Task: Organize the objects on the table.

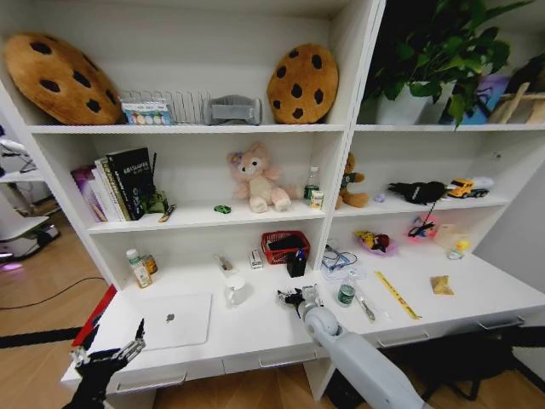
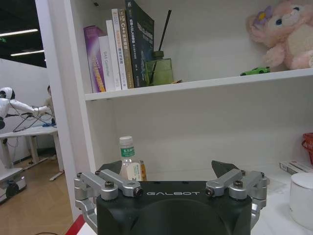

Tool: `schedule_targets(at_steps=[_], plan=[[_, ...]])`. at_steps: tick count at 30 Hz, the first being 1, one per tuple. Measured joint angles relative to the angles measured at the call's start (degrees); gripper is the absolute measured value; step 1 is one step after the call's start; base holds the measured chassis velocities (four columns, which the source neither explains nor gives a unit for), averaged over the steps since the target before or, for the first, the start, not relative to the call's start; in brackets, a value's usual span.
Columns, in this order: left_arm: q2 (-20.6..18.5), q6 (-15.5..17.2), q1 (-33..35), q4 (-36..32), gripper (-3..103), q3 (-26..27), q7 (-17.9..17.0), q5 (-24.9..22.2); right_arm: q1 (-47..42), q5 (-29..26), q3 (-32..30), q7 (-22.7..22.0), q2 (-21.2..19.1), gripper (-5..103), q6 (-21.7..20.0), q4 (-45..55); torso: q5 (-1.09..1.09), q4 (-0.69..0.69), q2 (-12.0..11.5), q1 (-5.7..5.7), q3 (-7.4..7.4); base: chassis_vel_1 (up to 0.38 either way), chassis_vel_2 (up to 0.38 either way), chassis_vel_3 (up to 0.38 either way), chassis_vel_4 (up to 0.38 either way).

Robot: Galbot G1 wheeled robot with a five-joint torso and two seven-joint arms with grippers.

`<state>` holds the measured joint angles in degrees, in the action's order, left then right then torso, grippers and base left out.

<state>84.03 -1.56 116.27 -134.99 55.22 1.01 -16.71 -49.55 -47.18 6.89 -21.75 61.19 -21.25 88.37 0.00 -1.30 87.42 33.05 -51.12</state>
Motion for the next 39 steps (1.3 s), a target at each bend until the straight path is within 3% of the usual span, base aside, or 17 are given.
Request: schedule_targets(at_steps=[1,6,8,14,18,20,22,24,25,28,29,31,32,34,39], plan=[[0.0,0.0,0.0,0.0,100,0.0,0.0,0.0,0.0,0.0,0.0,0.0,0.0,64,0.0,0.0,0.0,0.0,0.0,0.0,0.0,0.0,0.0,0.0,0.0],[0.0,0.0,0.0,0.0,100,0.0,0.0,0.0,-0.8,0.6,-0.6,0.4,-0.3,42,0.5,-0.1,-0.01,0.0,0.0,0.0,0.0,0.0,0.0,0.0,0.0],[0.0,0.0,0.0,0.0,100,0.0,0.0,0.0,-0.9,0.7,-0.7,0.5,-0.3,42,0.5,-0.2,-0.01,0.0,0.0,0.0,0.01,0.0,0.0,0.0,0.0],[0.0,0.0,0.0,0.0,100,0.0,0.0,0.0,-1.4,0.8,-0.5,1.1,-0.4,15,0.5,0.6,0.01,0.0,0.0,0.0,0.0,0.0,0.0,0.0,0.0],[0.0,0.0,0.0,0.0,100,0.0,0.0,0.0,-1.7,1.1,-0.8,2.1,-0.5,13,1.0,1.0,0.01,0.0,0.0,0.0,0.0,0.0,0.0,0.0,0.0],[0.0,0.0,0.0,0.0,100,0.0,0.0,0.0,-1.5,3.2,-1.7,6.0,-0.1,13,6.9,1.0,0.03,0.0,0.0,0.01,-0.02,0.0,0.0,0.0,0.0],[0.0,0.0,0.0,0.0,100,0.0,0.0,0.0,-1.1,4.9,-2.3,7.7,0.1,13,9.2,1.0,0.01,0.0,0.0,0.0,-0.02,0.0,0.0,0.0,0.0],[0.0,0.0,0.0,0.0,100,0.0,0.0,0.0,0.7,9.9,-3.4,11.3,0.8,13,16.0,-0.3,0.01,0.0,0.0,0.0,-0.01,0.0,0.0,0.0,0.0],[0.0,0.0,0.0,0.0,100,0.0,0.0,0.0,0.7,9.9,-3.4,11.3,0.8,13,16.0,-0.3,0.01,0.0,0.0,0.0,-0.01,0.0,0.0,0.0,0.0],[0.0,0.0,0.0,0.0,100,0.0,0.0,0.0,5.6,15.5,-4.5,12.8,3.6,13,26.0,-5.8,0.0,0.02,0.0,0.01,-0.02,0.0,0.0,0.0,0.0],[0.0,0.0,0.0,0.0,100,0.0,0.0,0.0,5.6,15.5,-4.5,12.8,3.6,13,26.0,-5.8,0.0,0.02,0.0,0.01,-0.02,0.0,0.0,0.0,0.0],[0.0,0.0,0.0,0.0,100,0.0,0.0,0.0,9.2,18.5,-5.4,12.2,6.7,13,31.9,-10.7,0.01,0.02,0.0,0.01,-0.02,0.0,0.0,0.0,0.0],[0.0,0.0,0.0,0.0,100,0.0,0.0,0.0,9.2,18.5,-5.4,12.2,6.7,13,31.9,-10.7,0.01,0.02,0.0,0.01,-0.02,0.0,0.0,0.0,0.0],[0.0,0.0,0.0,0.0,100,0.0,0.0,0.0,11.9,20.5,-6.0,12.8,8.6,13,36.5,-16.4,-0.02,0.02,0.0,0.01,-0.01,0.0,0.0,0.0,0.0],[0.0,0.0,0.0,0.0,100,0.0,0.0,0.0,13.4,20.2,-6.4,15.1,9.4,13,39.1,-21.2,0.01,0.01,0.0,0.01,-0.01,0.0,0.0,0.0,0.0]])
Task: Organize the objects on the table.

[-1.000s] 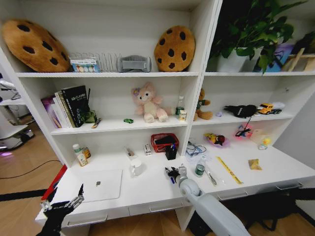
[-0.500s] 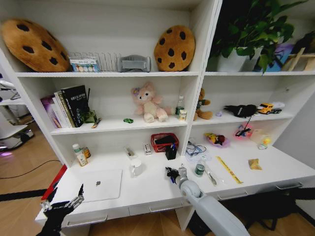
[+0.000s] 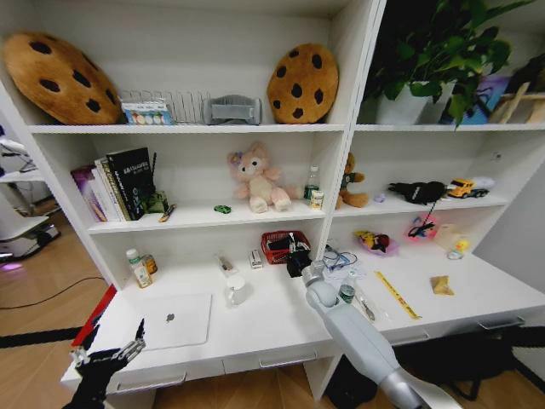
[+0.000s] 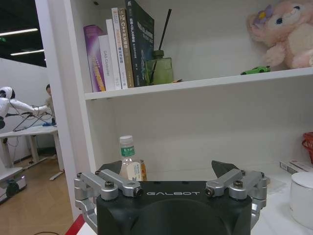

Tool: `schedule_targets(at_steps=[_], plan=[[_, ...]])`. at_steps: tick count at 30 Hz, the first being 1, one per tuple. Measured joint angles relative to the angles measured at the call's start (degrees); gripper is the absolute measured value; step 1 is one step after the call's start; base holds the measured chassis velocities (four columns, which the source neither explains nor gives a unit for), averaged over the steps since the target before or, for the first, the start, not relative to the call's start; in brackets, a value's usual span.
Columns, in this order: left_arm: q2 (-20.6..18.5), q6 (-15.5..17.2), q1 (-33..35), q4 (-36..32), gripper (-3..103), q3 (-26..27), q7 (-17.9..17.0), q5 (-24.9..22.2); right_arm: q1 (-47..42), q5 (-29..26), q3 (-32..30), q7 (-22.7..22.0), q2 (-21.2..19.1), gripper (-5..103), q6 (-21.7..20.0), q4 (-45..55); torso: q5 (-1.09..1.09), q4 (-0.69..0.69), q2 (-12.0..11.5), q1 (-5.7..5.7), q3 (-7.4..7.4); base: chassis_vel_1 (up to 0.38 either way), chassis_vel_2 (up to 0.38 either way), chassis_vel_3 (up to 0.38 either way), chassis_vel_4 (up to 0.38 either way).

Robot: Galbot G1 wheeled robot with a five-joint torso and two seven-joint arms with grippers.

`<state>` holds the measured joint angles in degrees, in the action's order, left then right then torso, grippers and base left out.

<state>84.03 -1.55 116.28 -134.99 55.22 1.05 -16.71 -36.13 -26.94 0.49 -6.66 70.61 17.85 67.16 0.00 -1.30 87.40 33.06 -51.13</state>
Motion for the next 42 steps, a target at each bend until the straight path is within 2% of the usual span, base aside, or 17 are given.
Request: schedule_targets(at_steps=[5,26,31,35,36,37,38,39,41,42], plan=[[0.0,0.0,0.0,0.0,100,0.0,0.0,0.0,0.8,0.8,-1.1,1.8,0.6,13,2.3,-3.9,0.0,-0.01,0.0,0.0,0.0,0.0,0.0,0.0,0.0],[0.0,0.0,0.0,0.0,100,0.0,0.0,0.0,6.7,3.8,-2.6,3.6,5.1,13,8.4,-16.5,0.0,0.0,0.0,0.0,0.0,0.0,0.0,0.0,0.0],[0.0,0.0,0.0,0.0,100,0.0,0.0,0.0,7.8,4.4,-2.8,3.9,5.7,13,8.7,-18.2,0.0,0.0,0.0,0.0,0.0,0.0,0.0,0.0,0.0],[0.0,0.0,0.0,0.0,100,0.0,0.0,0.0,7.8,3.2,-2.8,5.6,5.6,12,7.3,-18.1,-0.01,0.0,0.0,0.0,0.0,0.0,0.0,0.0,0.0],[0.0,0.0,0.0,0.0,100,0.0,0.0,0.0,7.6,2.7,-2.7,5.8,5.5,17,6.6,-17.6,-0.01,0.0,0.0,0.0,0.0,0.0,0.0,0.0,0.0],[0.0,0.0,0.0,0.0,100,0.0,0.0,0.0,7.6,2.7,-2.7,5.8,5.5,17,6.6,-17.6,-0.01,0.0,0.0,0.0,0.0,0.0,0.0,0.0,0.0],[0.0,0.0,0.0,0.0,100,0.0,0.0,0.0,7.4,2.6,-2.6,5.8,5.5,27,6.2,-17.4,0.0,0.0,0.0,0.0,0.0,0.0,0.0,0.0,0.0],[0.0,0.0,0.0,0.0,100,0.0,0.0,0.0,7.4,2.6,-2.6,5.8,5.5,27,6.2,-17.4,0.0,0.0,0.0,0.0,0.0,0.0,0.0,0.0,0.0],[0.0,0.0,0.0,0.0,100,0.0,0.0,0.0,7.2,2.6,-2.4,5.8,5.4,38,5.7,-17.4,0.0,0.0,0.0,0.0,0.0,0.0,0.0,0.0,0.0],[0.0,0.0,0.0,0.0,100,0.0,0.0,0.0,7.2,2.6,-2.4,5.8,5.4,38,5.7,-17.4,0.0,0.0,0.0,0.0,0.0,0.0,0.0,0.0,0.0]])
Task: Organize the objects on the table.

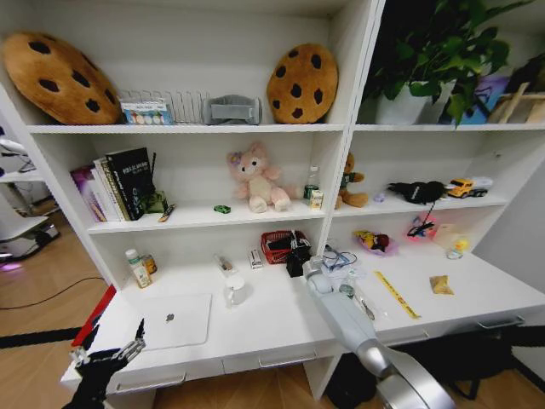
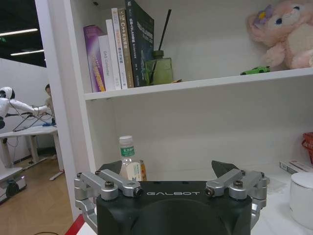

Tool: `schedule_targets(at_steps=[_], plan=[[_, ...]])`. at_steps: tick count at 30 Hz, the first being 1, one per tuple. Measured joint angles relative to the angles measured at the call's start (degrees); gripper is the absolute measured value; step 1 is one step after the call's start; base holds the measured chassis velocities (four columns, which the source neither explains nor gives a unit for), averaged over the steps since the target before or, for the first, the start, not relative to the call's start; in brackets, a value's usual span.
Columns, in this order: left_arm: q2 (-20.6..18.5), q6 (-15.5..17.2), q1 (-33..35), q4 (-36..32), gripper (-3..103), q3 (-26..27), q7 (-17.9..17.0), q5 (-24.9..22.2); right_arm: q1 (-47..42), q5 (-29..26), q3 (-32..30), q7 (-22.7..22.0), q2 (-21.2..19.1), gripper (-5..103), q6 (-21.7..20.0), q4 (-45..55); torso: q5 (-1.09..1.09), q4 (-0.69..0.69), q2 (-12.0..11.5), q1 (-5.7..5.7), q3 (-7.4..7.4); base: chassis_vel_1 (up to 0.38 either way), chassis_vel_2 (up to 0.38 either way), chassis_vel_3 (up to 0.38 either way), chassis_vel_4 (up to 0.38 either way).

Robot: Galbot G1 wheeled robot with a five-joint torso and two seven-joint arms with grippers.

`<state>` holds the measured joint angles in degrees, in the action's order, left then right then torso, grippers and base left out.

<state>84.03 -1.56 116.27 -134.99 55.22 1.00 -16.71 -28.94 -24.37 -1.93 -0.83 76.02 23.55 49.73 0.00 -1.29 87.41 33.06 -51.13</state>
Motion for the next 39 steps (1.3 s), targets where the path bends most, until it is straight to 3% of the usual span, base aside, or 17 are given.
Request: schedule_targets(at_steps=[5,10,12,13,15,16,18,20,23,24,26,31,39], plan=[[0.0,0.0,0.0,0.0,100,0.0,0.0,0.0,-1.9,-1.8,0.8,0.1,-1.5,60,-0.7,3.9,0.0,0.0,0.0,0.0,0.0,0.0,0.0,0.0,0.0],[0.0,0.0,0.0,0.0,100,0.0,0.0,0.0,-5.2,-2.8,1.6,0.1,-4.2,71,-1.9,10.8,0.02,0.01,0.0,0.0,0.0,0.0,0.0,0.0,0.0],[0.0,0.0,0.0,0.0,100,0.0,0.0,0.0,-10.7,-4.0,1.5,-0.8,-10.2,87,-6.7,23.2,0.0,-0.02,0.0,-0.01,0.0,0.0,0.0,0.0,0.0],[0.0,0.0,0.0,0.0,100,0.0,0.0,0.0,-10.7,-4.0,1.5,-0.8,-10.2,87,-6.7,23.2,0.0,-0.02,0.0,-0.01,0.0,0.0,0.0,0.0,0.0],[0.0,0.0,0.0,0.0,100,0.0,0.0,0.0,-16.4,-8.2,2.1,-6.8,-16.3,97,-13.8,34.3,0.02,-0.02,0.0,-0.02,0.01,0.0,0.0,0.0,0.0],[0.0,0.0,0.0,0.0,100,0.0,0.0,0.0,-16.4,-8.2,2.1,-6.8,-16.3,97,-13.8,34.3,0.02,-0.02,0.0,-0.02,0.01,0.0,0.0,0.0,0.0],[0.0,0.0,0.0,0.0,100,0.0,0.0,0.0,-20.7,-12.6,1.9,-11.5,-20.3,100,-20.3,42.8,0.03,-0.03,0.0,-0.01,0.01,0.0,0.0,0.0,0.0],[0.0,0.0,0.0,0.0,100,0.0,0.0,0.0,-21.8,-14.3,1.5,-12.8,-21.4,100,-22.3,45.2,0.02,-0.02,0.0,-0.02,0.01,0.0,0.0,0.0,0.0],[0.0,0.0,0.0,0.0,100,0.0,0.0,0.0,-26.6,-26.9,-2.0,-16.5,-26.5,100,-32.9,54.3,0.01,-0.01,0.0,-0.02,0.01,0.0,0.0,0.0,0.0],[0.0,0.0,0.0,0.0,100,0.0,0.0,0.0,-26.6,-26.9,-2.0,-16.5,-26.5,100,-32.9,54.3,0.01,-0.01,0.0,-0.02,0.01,0.0,0.0,0.0,0.0],[0.0,0.0,0.0,0.0,100,0.0,0.0,0.0,-28.9,-30.9,-3.9,-19.6,-28.2,100,-37.1,56.4,0.01,-0.01,0.0,-0.02,0.01,0.0,0.0,0.0,0.0],[0.0,0.0,0.0,0.0,100,0.0,0.0,0.0,-30.8,-33.1,-6.2,-21.8,-29.2,100,-41.5,55.7,0.0,-0.01,0.0,-0.02,0.01,0.0,0.0,0.0,0.0],[0.0,0.0,0.0,0.0,100,0.0,0.0,0.0,-29.9,-32.4,-5.8,-16.9,-28.4,100,-43.1,49.0,0.01,-0.01,0.0,0.0,0.0,0.0,0.0,0.0,0.0]])
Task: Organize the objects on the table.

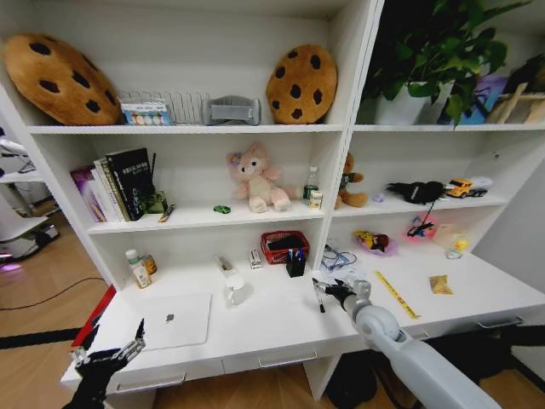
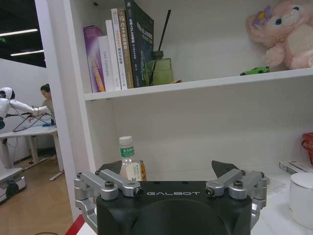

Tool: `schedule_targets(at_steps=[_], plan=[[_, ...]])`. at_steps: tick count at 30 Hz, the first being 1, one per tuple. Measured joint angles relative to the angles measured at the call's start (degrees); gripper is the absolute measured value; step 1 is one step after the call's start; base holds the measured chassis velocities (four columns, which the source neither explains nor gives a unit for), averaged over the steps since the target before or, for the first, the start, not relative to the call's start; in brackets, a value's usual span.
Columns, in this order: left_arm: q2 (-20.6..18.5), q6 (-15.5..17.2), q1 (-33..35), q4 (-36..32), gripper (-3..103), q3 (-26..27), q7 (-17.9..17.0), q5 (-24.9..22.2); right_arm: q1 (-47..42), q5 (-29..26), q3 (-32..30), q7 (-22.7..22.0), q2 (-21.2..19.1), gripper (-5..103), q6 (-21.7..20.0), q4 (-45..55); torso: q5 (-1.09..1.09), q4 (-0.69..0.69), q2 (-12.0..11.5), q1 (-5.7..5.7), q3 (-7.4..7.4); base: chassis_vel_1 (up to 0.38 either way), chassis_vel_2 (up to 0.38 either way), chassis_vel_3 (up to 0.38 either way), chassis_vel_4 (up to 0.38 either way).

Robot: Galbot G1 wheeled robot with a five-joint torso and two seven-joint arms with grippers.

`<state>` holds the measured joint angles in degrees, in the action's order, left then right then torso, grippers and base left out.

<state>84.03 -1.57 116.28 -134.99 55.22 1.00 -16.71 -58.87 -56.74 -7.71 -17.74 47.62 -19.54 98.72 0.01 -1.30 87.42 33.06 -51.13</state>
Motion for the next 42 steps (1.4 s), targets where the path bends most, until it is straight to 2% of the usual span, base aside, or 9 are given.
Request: schedule_targets(at_steps=[13,14,21,27,33,35,37,40,42], plan=[[0.0,0.0,0.0,0.0,100,0.0,0.0,0.0,3.0,1.6,3.4,0.7,4.0,103,0.5,-8.2,0.0,0.0,0.0,0.0,0.0,0.0,0.0,0.0,0.0],[0.0,0.0,0.0,0.0,100,0.0,0.0,0.0,3.8,1.8,4.4,0.8,4.7,99,0.7,-9.7,-0.01,0.0,0.0,0.0,0.0,0.0,0.0,0.0,0.0],[0.0,0.0,0.0,0.0,100,0.0,0.0,0.0,5.6,2.4,5.8,1.4,5.9,96,1.2,-12.4,-0.03,0.0,0.0,-0.01,0.0,0.0,0.0,0.0,0.0],[0.0,0.0,0.0,0.0,100,0.0,0.0,0.0,8.6,2.6,8.1,2.0,6.9,70,1.3,-15.0,-0.01,0.0,0.0,-0.01,0.01,0.0,0.0,0.0,0.0],[0.0,0.0,0.0,0.0,100,0.0,0.0,0.0,8.8,2.5,8.3,2.2,6.9,54,1.0,-15.0,0.0,0.0,0.0,0.0,0.0,0.0,0.0,0.0,0.0],[0.0,0.0,0.0,0.0,100,0.0,0.0,0.0,8.5,2.5,8.0,2.4,6.7,37,0.9,-15.0,0.0,0.0,0.0,-0.01,0.0,0.0,0.0,0.0,0.0],[0.0,0.0,0.0,0.0,100,0.0,0.0,0.0,8.5,2.5,7.8,2.6,6.6,37,0.8,-15.0,0.0,0.0,0.0,-0.01,0.0,0.0,0.0,0.0,0.0],[0.0,0.0,0.0,0.0,100,0.0,0.0,0.0,8.7,2.2,7.2,3.6,6.2,21,0.1,-15.6,0.01,0.01,0.0,0.0,0.0,0.0,0.0,0.0,0.0],[0.0,0.0,0.0,0.0,100,0.0,0.0,0.0,8.7,2.0,7.1,3.9,6.0,16,0.0,-15.6,0.01,0.01,0.0,0.0,0.0,0.0,0.0,0.0,0.0]])
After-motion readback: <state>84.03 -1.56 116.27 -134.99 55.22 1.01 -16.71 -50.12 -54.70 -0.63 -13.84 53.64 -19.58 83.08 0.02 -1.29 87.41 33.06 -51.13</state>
